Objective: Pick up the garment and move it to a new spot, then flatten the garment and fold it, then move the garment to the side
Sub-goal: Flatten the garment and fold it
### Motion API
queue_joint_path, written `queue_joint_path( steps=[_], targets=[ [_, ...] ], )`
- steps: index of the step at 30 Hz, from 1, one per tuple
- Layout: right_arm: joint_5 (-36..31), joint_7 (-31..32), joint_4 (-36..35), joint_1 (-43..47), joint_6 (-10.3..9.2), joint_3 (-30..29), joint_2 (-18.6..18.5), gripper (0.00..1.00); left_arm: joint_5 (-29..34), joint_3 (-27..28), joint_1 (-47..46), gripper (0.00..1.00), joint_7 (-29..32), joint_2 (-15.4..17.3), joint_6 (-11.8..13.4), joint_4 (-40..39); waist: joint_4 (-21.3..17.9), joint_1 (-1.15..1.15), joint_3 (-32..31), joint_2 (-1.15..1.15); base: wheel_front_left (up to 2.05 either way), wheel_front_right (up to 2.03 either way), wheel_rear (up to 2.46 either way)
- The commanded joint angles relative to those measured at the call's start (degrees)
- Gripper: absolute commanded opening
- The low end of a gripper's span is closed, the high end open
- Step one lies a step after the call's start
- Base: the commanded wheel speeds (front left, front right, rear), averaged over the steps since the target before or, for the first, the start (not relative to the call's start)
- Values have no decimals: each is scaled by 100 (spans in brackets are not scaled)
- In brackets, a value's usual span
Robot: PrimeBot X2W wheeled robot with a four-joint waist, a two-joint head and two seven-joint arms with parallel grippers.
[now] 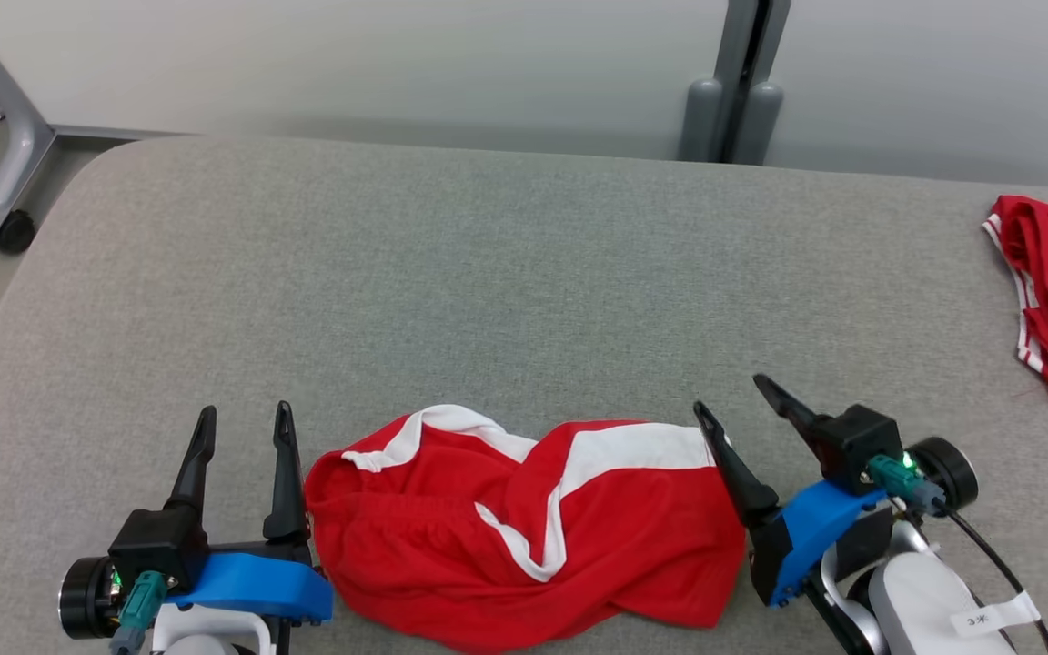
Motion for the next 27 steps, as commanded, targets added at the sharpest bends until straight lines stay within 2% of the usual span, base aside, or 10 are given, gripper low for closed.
queue_joint_path(
  steps=[1, 11, 13, 14, 20, 27],
  targets=[
    [10, -14, 106, 83, 1, -52, -1, 100, 26, -7, -83, 100, -26, 6, -10, -4, 65, 0, 57, 0, 0, 0, 0],
    [52, -107, 1217, 11, 1, -9, 231, 100, 47, 37, -115, 100, -26, -15, -28, 10, 218, 0, 142, 0, 0, 0, 0],
    [154, -97, 1421, -41, 1, 40, 299, 39, 50, 51, -113, 100, -26, -20, -31, 15, 225, 0, 139, 0, 0, 0, 0],
    [200, -140, 1497, -100, 1, 53, 321, 0, 52, 57, -111, 100, -26, -23, -32, 16, 225, 0, 140, 0, 0, 0, 0],
    [291, -469, 1844, -430, 1, -11, 332, 0, 52, 97, -57, 100, -26, -50, -12, 9, 156, 0, 92, 0, 0, 0, 0],
    [296, -845, 1895, -697, 1, -467, -28, 0, 62, 131, 26, 100, -26, -36, -31, 30, -49, 0, -75, 0, 0, 0, 0]
  ],
)
